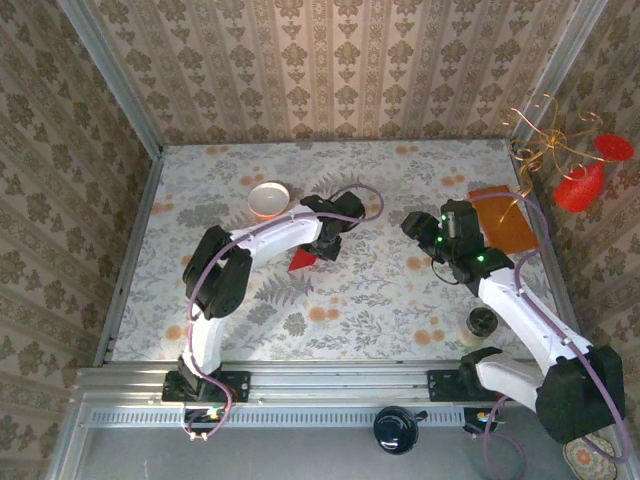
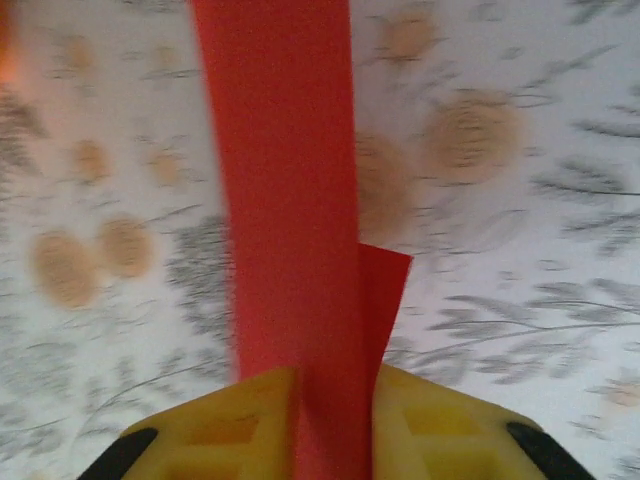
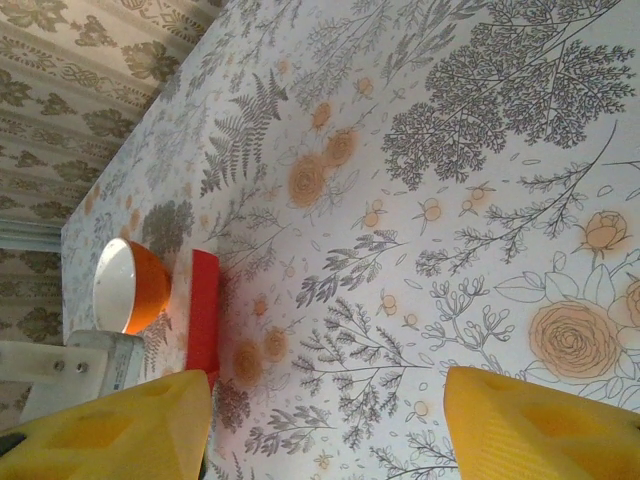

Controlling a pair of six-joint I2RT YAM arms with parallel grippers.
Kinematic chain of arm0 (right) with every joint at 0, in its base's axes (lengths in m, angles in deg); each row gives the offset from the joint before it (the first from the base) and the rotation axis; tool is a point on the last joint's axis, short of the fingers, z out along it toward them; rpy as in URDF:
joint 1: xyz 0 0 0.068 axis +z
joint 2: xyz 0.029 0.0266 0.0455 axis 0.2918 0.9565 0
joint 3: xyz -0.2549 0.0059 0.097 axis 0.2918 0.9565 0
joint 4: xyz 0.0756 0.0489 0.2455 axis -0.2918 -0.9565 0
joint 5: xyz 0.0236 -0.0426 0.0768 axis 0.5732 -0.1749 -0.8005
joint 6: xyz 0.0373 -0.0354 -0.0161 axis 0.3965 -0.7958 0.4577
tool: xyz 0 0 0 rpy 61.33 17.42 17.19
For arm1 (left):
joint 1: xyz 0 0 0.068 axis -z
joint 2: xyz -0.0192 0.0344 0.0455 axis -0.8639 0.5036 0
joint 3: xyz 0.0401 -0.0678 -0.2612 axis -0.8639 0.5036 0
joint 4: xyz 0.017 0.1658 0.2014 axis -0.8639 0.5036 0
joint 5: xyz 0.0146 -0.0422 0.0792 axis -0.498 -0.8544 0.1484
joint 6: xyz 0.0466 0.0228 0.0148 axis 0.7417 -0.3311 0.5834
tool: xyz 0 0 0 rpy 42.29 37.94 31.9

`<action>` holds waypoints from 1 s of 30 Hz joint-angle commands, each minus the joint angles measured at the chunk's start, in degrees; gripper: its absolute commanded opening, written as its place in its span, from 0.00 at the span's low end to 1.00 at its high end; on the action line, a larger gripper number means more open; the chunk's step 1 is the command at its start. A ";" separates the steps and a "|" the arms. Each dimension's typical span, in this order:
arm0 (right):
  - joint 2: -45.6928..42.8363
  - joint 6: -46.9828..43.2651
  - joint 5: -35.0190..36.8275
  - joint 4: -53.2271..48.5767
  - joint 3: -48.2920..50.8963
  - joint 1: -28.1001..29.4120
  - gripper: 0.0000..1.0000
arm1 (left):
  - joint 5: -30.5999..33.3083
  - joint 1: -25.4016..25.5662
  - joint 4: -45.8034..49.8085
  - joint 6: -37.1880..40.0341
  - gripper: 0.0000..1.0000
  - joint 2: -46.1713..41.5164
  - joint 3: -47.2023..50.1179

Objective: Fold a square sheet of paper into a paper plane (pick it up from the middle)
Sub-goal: Turn over the paper at the center of the table, then rotate the paper at the center of the table.

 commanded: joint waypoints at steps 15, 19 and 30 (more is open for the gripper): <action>16.86 -0.95 -2.03 2.54 -9.15 11.94 0.62 | -34.63 -22.03 -28.11 -14.59 0.65 -28.03 32.15; 28.33 0.60 -4.63 4.99 -15.49 18.85 0.60 | -37.56 -30.89 -30.64 -16.08 0.79 -34.04 40.94; 47.29 0.76 -9.06 1.14 -30.42 25.75 0.55 | -40.89 -38.73 -31.31 -12.63 1.00 -42.05 48.55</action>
